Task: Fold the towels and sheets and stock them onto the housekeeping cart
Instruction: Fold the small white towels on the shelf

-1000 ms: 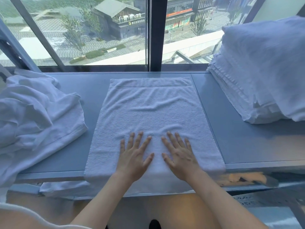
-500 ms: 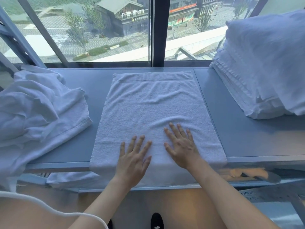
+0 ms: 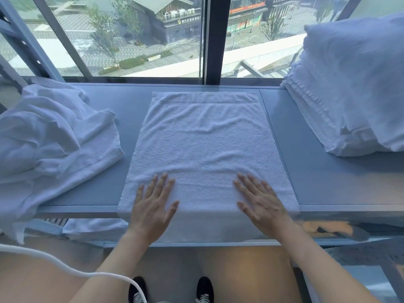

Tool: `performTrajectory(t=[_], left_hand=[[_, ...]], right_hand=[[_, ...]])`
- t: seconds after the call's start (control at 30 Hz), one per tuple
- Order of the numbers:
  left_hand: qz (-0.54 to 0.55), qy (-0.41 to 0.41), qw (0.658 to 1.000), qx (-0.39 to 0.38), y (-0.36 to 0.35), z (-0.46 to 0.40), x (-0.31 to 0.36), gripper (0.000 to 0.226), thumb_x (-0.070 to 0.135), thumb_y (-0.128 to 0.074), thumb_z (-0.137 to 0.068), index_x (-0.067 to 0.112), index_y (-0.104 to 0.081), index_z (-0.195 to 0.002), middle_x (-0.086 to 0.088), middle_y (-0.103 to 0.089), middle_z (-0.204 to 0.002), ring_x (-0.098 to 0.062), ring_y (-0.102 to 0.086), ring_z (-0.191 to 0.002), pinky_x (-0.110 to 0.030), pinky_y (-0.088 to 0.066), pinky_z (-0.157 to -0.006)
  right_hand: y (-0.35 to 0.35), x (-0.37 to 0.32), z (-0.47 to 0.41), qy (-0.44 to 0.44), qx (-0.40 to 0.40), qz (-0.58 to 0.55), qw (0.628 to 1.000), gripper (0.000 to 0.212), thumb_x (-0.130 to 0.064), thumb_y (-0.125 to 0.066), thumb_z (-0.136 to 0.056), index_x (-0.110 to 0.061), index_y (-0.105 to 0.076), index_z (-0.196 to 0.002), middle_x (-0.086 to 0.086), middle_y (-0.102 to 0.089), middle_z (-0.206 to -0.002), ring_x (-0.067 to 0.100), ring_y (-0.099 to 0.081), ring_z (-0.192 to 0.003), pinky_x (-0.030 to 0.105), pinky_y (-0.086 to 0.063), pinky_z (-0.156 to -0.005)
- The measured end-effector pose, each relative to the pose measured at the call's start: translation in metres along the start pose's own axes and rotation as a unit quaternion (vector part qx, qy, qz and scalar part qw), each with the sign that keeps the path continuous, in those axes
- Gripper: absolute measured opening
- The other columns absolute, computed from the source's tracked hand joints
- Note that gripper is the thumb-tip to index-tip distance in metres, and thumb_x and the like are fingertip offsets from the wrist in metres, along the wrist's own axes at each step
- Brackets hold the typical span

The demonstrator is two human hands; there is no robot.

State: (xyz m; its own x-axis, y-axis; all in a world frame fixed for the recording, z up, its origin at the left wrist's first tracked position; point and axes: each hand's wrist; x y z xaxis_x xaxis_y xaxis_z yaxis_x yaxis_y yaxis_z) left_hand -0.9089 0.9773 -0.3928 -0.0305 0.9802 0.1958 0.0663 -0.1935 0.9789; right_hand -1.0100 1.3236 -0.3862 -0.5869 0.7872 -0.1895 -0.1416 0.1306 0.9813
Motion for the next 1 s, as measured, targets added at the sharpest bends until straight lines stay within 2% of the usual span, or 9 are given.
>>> performTrajectory(t=[0.13,0.27,0.43,0.53,0.63,0.73,0.8,0.9,1.0], left_hand=[[-0.011,-0.082,0.996,0.018,0.000,0.020,-0.029,0.070,0.061,-0.033,-0.102,0.028,-0.022,-0.163,0.008,-0.015,-0.172,-0.017,-0.012,-0.158,-0.054,-0.023,-0.123],[-0.044,-0.106,0.993,0.012,0.000,0.019,-0.034,0.078,0.064,-0.042,-0.098,0.025,-0.023,-0.164,0.004,-0.017,-0.171,-0.021,-0.014,-0.158,-0.053,-0.024,-0.124],[-0.063,-0.116,0.991,0.034,0.002,0.020,-0.030,0.068,0.055,-0.041,-0.099,0.018,-0.042,-0.157,-0.003,-0.034,-0.165,-0.028,-0.033,-0.152,-0.054,-0.036,-0.117],[-0.053,-0.122,0.988,0.083,0.004,0.029,-0.022,0.054,0.043,-0.044,-0.102,0.017,-0.055,-0.149,-0.005,-0.047,-0.157,-0.030,-0.046,-0.144,-0.052,-0.045,-0.109],[-0.045,-0.134,0.982,0.124,0.017,0.035,-0.018,0.042,0.035,-0.046,-0.102,0.017,-0.070,-0.132,-0.004,-0.064,-0.142,-0.029,-0.062,-0.129,-0.045,-0.054,-0.096],[-0.051,-0.172,0.972,0.150,0.036,0.049,-0.022,0.019,0.015,-0.059,-0.091,0.018,-0.073,-0.103,0.000,-0.074,-0.110,-0.031,-0.071,-0.095,-0.039,-0.054,-0.073],[-0.042,-0.186,0.970,0.154,0.050,0.066,-0.026,0.028,0.001,-0.058,-0.082,0.018,-0.072,-0.099,0.002,-0.072,-0.096,-0.028,-0.069,-0.079,-0.035,-0.051,-0.061],[-0.005,-0.184,0.970,0.161,0.070,0.096,-0.031,0.042,-0.009,-0.056,-0.072,0.015,-0.074,-0.101,0.001,-0.072,-0.096,-0.028,-0.068,-0.079,-0.036,-0.053,-0.057],[0.025,-0.160,0.971,0.177,0.091,0.128,-0.037,0.042,-0.013,-0.058,-0.073,0.013,-0.074,-0.102,0.001,-0.072,-0.099,-0.028,-0.067,-0.085,-0.037,-0.055,-0.059]], right_hand=[[0.003,0.030,0.030,0.040,-0.017,0.018,0.999,0.077,-0.070,-0.034,-0.101,-0.038,-0.004,-0.164,-0.014,0.004,-0.172,0.012,0.002,-0.158,0.040,-0.004,-0.126],[-0.001,0.034,0.031,0.054,-0.016,0.062,0.996,0.078,-0.062,-0.038,-0.100,-0.033,-0.004,-0.164,-0.011,0.003,-0.172,0.015,0.002,-0.159,0.044,-0.009,-0.127],[0.002,0.027,0.034,0.064,0.030,0.077,0.995,0.069,-0.054,-0.035,-0.103,-0.019,-0.025,-0.162,-0.001,-0.018,-0.170,0.024,-0.018,-0.157,0.050,-0.027,-0.124],[0.006,0.019,0.042,0.081,0.079,0.059,0.992,0.058,-0.034,-0.049,-0.104,-0.012,-0.038,-0.157,0.003,-0.031,-0.165,0.028,-0.031,-0.152,0.048,-0.031,-0.122],[0.011,0.007,0.054,0.065,0.146,0.028,0.987,0.053,0.002,-0.070,-0.089,-0.002,-0.059,-0.141,0.012,-0.055,-0.149,0.034,-0.054,-0.136,0.049,-0.049,-0.109],[0.022,-0.005,0.072,0.025,0.182,0.029,0.983,0.042,0.014,-0.068,-0.082,-0.003,-0.072,-0.121,0.012,-0.073,-0.121,0.033,-0.071,-0.110,0.044,-0.061,-0.084],[0.032,-0.016,0.087,-0.005,0.188,0.044,0.981,0.045,0.019,-0.066,-0.075,-0.006,-0.073,-0.112,0.009,-0.075,-0.105,0.033,-0.073,-0.091,0.040,-0.061,-0.068],[0.044,-0.038,0.108,-0.039,0.193,0.047,0.979,0.054,0.025,-0.061,-0.066,-0.009,-0.074,-0.107,0.006,-0.074,-0.095,0.032,-0.072,-0.082,0.036,-0.057,-0.061],[0.056,-0.058,0.125,-0.036,0.204,0.029,0.978,0.058,0.027,-0.057,-0.064,-0.009,-0.075,-0.107,0.006,-0.074,-0.096,0.033,-0.071,-0.085,0.038,-0.059,-0.066]])
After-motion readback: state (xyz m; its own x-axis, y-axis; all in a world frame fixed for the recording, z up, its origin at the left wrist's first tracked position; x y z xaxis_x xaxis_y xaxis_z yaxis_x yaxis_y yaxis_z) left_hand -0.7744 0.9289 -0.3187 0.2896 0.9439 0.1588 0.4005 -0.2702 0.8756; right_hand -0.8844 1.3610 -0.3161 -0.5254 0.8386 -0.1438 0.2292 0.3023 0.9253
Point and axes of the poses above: each hand's wrist, its own z-axis away from the middle knuckle, its own y-axis out of the back of the hand, x = y × z
